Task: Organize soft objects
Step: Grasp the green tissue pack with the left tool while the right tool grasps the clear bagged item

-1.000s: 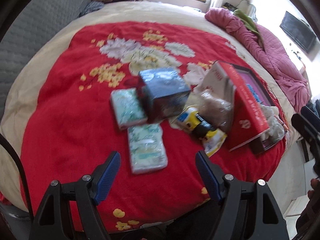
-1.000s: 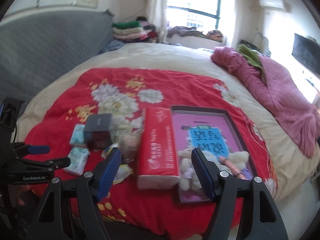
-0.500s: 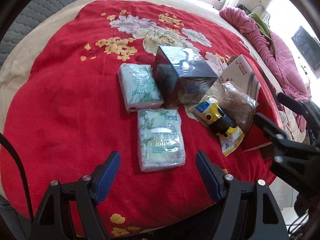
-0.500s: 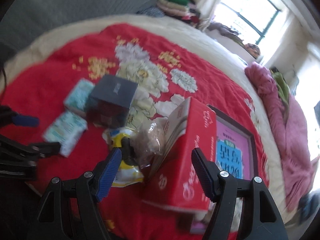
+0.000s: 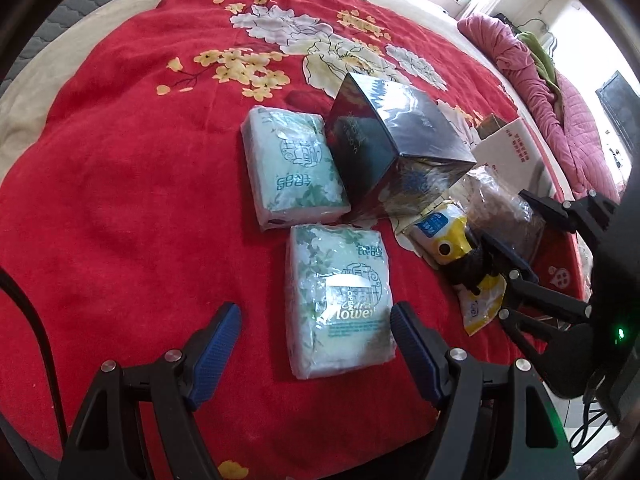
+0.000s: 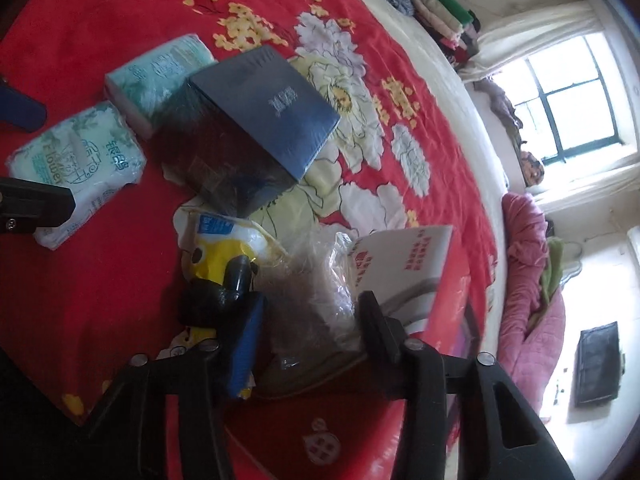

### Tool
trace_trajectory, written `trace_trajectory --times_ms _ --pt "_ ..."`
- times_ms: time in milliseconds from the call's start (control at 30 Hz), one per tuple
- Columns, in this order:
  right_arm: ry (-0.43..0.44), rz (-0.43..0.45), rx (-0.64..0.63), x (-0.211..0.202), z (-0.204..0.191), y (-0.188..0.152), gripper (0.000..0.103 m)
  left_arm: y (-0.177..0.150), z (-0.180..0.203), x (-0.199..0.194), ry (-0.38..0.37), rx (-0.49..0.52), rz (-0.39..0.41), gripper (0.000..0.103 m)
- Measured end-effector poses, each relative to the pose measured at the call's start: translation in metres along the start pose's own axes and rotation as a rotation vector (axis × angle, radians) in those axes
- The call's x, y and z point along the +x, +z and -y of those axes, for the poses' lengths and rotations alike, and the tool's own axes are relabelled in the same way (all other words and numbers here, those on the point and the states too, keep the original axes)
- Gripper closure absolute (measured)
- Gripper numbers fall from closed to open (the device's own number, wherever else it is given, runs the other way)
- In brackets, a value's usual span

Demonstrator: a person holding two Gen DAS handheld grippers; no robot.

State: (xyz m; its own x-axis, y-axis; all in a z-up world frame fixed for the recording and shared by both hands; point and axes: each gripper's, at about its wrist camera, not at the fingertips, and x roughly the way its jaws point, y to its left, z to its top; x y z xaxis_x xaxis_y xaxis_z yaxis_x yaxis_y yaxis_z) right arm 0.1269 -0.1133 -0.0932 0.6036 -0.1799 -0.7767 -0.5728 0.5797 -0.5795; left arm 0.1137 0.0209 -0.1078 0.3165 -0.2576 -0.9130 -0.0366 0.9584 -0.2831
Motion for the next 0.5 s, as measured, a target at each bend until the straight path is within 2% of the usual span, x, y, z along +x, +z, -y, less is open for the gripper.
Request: trace_trajectory --times_ms 200,367,400,500 --pt "0.069 0.083 0.191 -0.022 0.017 -0.014 0.059 0.008 0.012 0.014 0.041 0.002 0.001 0.027" --pt "0.211 0.157 0.438 -0.049 0.046 -0.037 0.059 0.007 0.020 0.023 0.066 0.032 0.011 0.030" --pt "0.233 0.167 0.470 -0.053 0.050 -0.041 0.059 0.007 0.020 0.023 0.065 0.037 0.013 0.033" --pt "0.270 0.191 0.552 -0.060 0.057 -0.050 0.059 0.005 0.022 0.019 0.042 0.051 0.025 0.056"
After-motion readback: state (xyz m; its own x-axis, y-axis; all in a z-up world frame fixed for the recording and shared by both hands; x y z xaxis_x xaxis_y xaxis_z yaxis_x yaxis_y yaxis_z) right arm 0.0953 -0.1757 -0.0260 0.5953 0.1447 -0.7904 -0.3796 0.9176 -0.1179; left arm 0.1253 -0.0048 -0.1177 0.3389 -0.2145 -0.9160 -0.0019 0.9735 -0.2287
